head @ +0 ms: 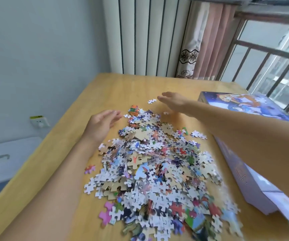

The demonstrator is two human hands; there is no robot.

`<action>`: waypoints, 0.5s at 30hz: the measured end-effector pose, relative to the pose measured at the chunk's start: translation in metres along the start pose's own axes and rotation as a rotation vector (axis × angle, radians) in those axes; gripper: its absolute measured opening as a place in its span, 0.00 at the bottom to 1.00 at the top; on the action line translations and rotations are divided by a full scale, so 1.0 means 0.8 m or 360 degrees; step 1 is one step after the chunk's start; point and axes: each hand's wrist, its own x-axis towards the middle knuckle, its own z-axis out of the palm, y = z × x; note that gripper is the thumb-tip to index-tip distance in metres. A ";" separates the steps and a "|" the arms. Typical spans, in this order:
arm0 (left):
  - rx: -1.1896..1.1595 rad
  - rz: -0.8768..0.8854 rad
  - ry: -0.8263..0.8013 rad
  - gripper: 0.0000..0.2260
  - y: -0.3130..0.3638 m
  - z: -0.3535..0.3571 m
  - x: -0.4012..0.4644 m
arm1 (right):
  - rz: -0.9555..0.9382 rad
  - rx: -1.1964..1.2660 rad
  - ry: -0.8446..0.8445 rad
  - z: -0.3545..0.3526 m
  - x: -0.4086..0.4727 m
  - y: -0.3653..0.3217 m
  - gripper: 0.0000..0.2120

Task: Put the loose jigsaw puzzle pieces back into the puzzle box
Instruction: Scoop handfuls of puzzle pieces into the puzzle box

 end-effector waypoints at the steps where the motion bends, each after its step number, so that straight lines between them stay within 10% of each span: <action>1: 0.0029 0.0012 0.0027 0.09 -0.004 0.001 0.000 | 0.0025 0.0000 -0.0120 0.008 0.008 0.001 0.33; 15: 0.0348 -0.0023 -0.0143 0.17 -0.003 0.010 -0.001 | -0.0624 -0.0425 -0.0787 0.071 -0.065 -0.069 0.25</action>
